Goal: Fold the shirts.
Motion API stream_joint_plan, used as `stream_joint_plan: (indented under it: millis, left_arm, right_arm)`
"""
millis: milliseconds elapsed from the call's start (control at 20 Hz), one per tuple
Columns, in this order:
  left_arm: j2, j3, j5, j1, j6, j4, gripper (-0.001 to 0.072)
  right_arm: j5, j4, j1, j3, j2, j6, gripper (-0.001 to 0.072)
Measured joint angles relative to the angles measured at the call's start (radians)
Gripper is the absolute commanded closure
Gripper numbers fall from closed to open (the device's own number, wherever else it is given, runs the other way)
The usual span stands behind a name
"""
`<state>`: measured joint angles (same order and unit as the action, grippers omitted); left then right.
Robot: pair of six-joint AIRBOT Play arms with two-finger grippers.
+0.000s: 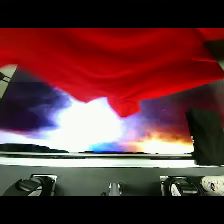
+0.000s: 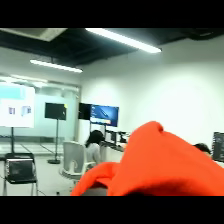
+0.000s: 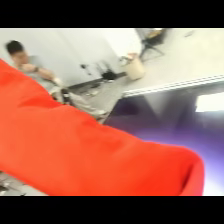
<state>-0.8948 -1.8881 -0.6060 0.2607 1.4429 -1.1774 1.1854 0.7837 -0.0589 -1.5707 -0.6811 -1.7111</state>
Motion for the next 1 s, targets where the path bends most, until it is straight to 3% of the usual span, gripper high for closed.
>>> stream_joint_plan:
  millis: [150, 300, 400, 600, 650, 750, 850, 900, 1000]
  left_arm:
    - [-0.093, -0.010, -0.029, -0.002, -0.004, -0.032, 0.0680]
    - [-0.267, 0.006, -0.114, -0.002, -0.006, -0.046, 0.0679]
    - [-0.419, 0.019, -0.180, 0.002, -0.006, -0.050, 0.0679]
    - [-0.740, 0.029, -0.310, 0.023, 0.042, 0.005, 0.0660]
    - [-0.809, 0.030, -0.343, 0.031, 0.058, 0.039, 0.0533]
    - [-0.922, 0.031, -0.403, 0.048, 0.082, 0.109, 0.0009]
    - [-0.986, 0.031, -0.481, 0.055, 0.099, 0.185, 0.0030]
    - [-1.000, 0.028, -0.520, 0.050, 0.100, 0.211, 0.0033]
    - [-0.999, 0.019, -0.610, 0.009, 0.105, 0.229, 0.0034]
  right_arm:
    - [0.157, 0.060, 0.000, 0.039, -0.050, -0.054, 0.0688]
    - [0.254, 0.132, 0.000, 0.259, -0.082, -0.068, 0.0688]
    - [0.220, 0.159, 0.000, 0.480, -0.090, -0.068, 0.0687]
    - [0.018, 0.171, -0.001, 0.904, -0.095, -0.088, 0.0687]
    - [-0.026, 0.169, -0.001, 0.980, -0.096, -0.090, 0.0687]
    - [-0.099, 0.165, -0.002, 1.087, -0.096, -0.097, 0.0669]
    - [-0.184, 0.141, -0.003, 1.136, -0.096, -0.102, 0.0285]
    - [-0.203, 0.140, -0.001, 1.140, -0.097, -0.101, 0.0181]
    - [-0.233, 0.147, -0.001, 1.094, -0.097, -0.086, 0.0128]
